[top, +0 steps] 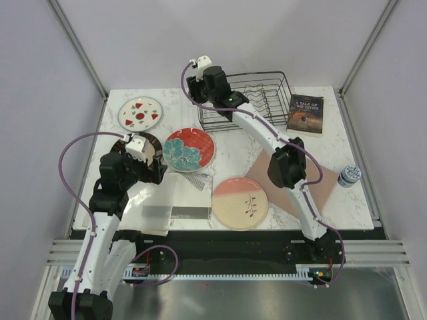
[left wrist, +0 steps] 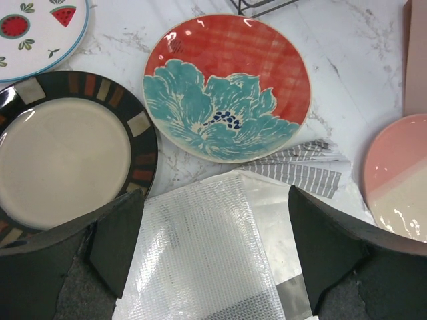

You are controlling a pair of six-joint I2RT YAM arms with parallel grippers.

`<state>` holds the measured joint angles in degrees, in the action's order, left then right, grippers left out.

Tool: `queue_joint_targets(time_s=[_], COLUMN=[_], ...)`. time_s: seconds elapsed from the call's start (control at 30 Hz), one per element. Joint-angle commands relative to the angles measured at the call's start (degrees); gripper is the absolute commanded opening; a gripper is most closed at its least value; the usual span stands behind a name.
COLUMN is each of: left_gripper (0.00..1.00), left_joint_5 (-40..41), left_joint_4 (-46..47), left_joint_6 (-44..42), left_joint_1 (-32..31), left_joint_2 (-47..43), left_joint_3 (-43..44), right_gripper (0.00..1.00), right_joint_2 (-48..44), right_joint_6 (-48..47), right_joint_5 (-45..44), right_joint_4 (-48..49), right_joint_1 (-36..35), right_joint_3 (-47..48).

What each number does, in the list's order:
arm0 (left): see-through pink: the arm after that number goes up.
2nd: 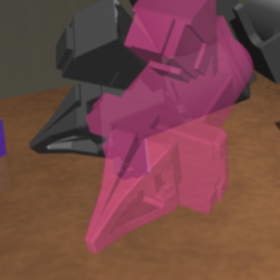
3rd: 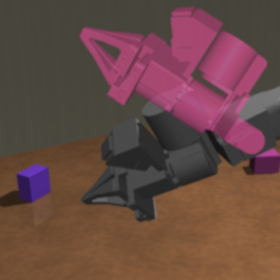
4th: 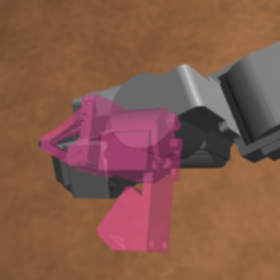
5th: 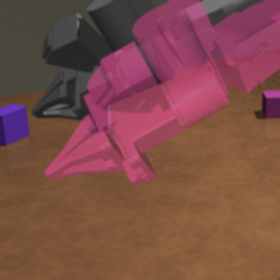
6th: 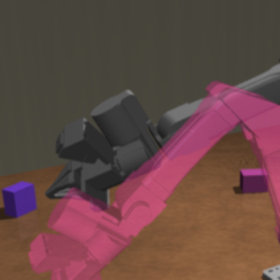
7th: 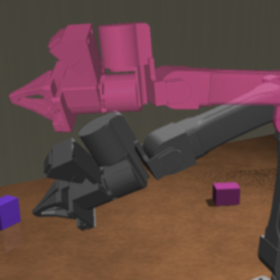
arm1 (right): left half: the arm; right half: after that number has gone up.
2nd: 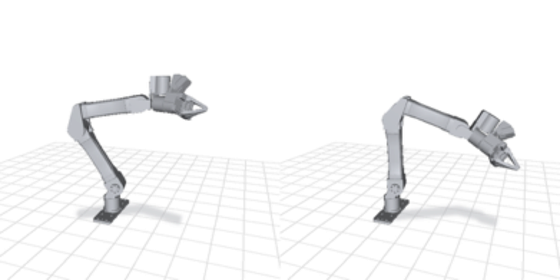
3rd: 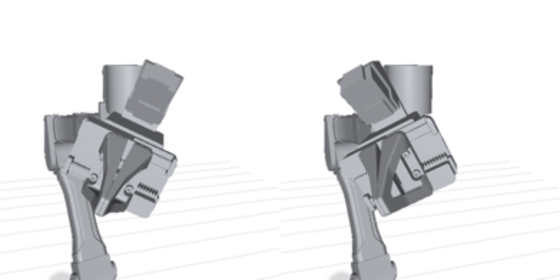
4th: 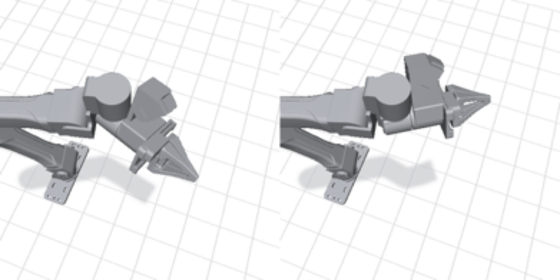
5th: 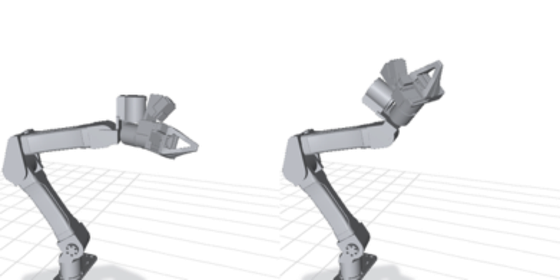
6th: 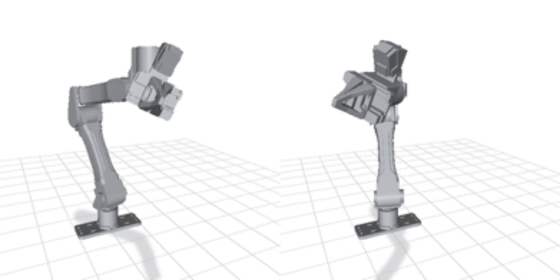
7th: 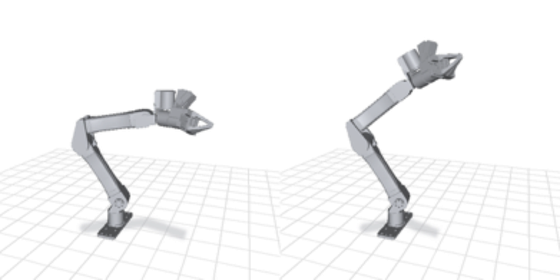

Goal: Load the plates into the dish rack

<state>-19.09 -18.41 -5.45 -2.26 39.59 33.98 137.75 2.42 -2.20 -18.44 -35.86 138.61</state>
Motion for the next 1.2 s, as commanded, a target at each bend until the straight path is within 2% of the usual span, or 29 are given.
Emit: queue_joint_targets(time_s=[0.0,0.13,0.3,0.6,0.7,0.8,0.97,1.0,1.03,1.17], left_gripper=[0.95,0.95,0.95,0.95,0.95,0.95,0.95,0.95,0.95,0.95], left_joint_5=[-2.88,-3.23,-3.41,-2.97,-3.06,-3.14,-3.49,-3.58,-3.58,-3.41], left_joint_4=[-0.92,-1.97,-3.82,-4.52,-4.44,-4.52,-4.18,-4.09,-3.91,-3.47], left_joint_6=[4.83,7.03,8.18,8.53,8.71,8.97,10.02,10.02,10.2,10.29], left_joint_1=[0.24,0.24,0.24,0.24,0.24,0.24,0.24,0.24,0.24,0.24], left_joint_2=[-2.15,-2.94,-3.73,-3.38,-3.21,-2.51,-1.8,-1.8,-1.71,-1.8], left_joint_3=[1.09,1.44,2.67,3.03,3.38,3.73,4.25,4.34,4.34,4.17], right_gripper=[0.56,0.49,0.49,0.44,0.37,0.25,0.21,0.09,0.0,0.0], right_joint_2=[2.52,5.85,8.23,11.22,12.19,12.28,12.63,12.63,12.71,12.28], right_joint_6=[5.76,4.79,5.67,6.11,5.5,5.15,3.83,3.74,3.48,1.99], right_joint_5=[-4.39,-7.02,-10.54,-8.53,-8.61,-8.61,-9.67,-9.93,-10.63,-11.6], right_joint_4=[2.18,0.42,-0.46,-0.11,-0.11,-0.11,-0.81,-0.99,-1.42,-1.87], right_joint_1=[-1.14,-1.58,-1.67,-1.76,-1.76,-1.85,-2.02,-2.11,-2.2,-2.2], right_joint_3=[3.25,4.56,5.62,6.68,6.85,6.77,6.59,6.59,6.59,6.5])
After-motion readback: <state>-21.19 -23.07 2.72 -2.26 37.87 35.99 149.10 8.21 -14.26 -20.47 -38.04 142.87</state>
